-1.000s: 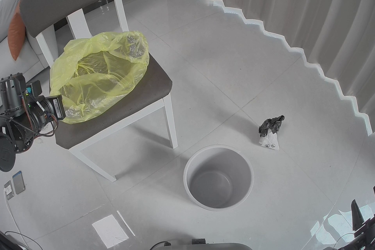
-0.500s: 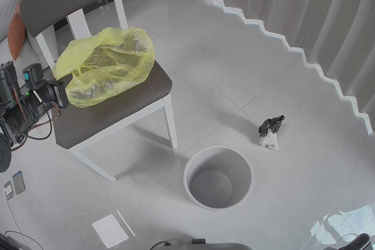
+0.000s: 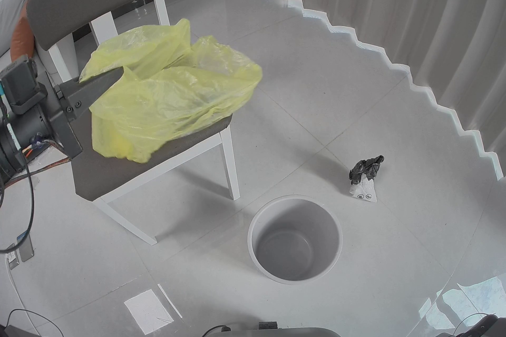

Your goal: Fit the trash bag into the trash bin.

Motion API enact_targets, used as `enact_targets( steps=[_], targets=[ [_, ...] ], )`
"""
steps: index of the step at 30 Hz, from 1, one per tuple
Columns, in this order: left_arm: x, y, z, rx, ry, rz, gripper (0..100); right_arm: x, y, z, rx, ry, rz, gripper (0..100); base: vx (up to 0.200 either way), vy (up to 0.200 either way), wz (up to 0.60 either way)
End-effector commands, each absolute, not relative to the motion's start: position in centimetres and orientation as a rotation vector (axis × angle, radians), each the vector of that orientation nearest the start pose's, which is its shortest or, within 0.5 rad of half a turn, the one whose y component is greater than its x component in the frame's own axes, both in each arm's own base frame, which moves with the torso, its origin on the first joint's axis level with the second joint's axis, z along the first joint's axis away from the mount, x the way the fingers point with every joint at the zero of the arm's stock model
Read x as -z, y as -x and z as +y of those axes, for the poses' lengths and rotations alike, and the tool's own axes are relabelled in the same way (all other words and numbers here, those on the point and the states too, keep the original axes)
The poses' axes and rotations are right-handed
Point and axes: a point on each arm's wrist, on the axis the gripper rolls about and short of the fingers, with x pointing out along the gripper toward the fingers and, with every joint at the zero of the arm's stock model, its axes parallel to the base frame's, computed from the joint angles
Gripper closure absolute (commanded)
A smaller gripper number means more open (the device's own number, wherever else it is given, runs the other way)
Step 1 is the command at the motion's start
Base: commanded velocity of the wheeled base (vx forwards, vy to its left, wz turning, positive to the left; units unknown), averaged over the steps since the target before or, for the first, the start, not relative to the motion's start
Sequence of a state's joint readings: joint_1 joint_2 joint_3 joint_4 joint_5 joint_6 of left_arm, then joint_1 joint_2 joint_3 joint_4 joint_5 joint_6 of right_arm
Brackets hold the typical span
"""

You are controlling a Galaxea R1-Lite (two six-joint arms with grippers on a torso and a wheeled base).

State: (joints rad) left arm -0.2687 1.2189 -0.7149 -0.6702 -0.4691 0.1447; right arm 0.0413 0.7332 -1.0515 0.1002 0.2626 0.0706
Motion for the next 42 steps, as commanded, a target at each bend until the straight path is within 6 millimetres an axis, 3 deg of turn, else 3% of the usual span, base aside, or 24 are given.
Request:
enact_targets(
  steps=[1, 7, 20, 35, 40, 42],
  targets=[
    [-31.8, -13.4, -7.3, 0.921, -0.18, -0.349, 100, -34.6, -10.6, 1.5, -0.368, -0.012, 0.043, 0, 0.0, 0.0, 0.0],
    [-32.6, -12.2, -8.0, 1.003, -0.283, -0.285, 100, -33.7, -13.9, 1.9, -0.38, -0.006, 0.122, 0, 0.0, 0.0, 0.0],
    [-31.6, -11.1, -9.6, 1.151, -0.351, -0.202, 100, -32.7, -17.0, 3.1, -0.439, -0.011, 0.199, 0, 0.0, 0.0, 0.0],
    [-32.2, -10.0, -9.2, 1.169, -0.368, -0.264, 100, -30.4, -17.2, 5.4, -0.633, -0.051, 0.308, 0, 0.0, 0.0, 0.0],
    [-32.4, -9.7, -9.3, 1.183, -0.367, -0.278, 100, -29.0, -20.0, 6.6, -0.647, -0.068, 0.36, 0, 0.0, 0.0, 0.0],
    [-32.5, -9.5, -9.2, 1.183, -0.366, -0.287, 100, -28.2, -21.0, 8.2, -0.702, -0.063, 0.369, 0, 0.0, 0.0, 0.0]
  ],
)
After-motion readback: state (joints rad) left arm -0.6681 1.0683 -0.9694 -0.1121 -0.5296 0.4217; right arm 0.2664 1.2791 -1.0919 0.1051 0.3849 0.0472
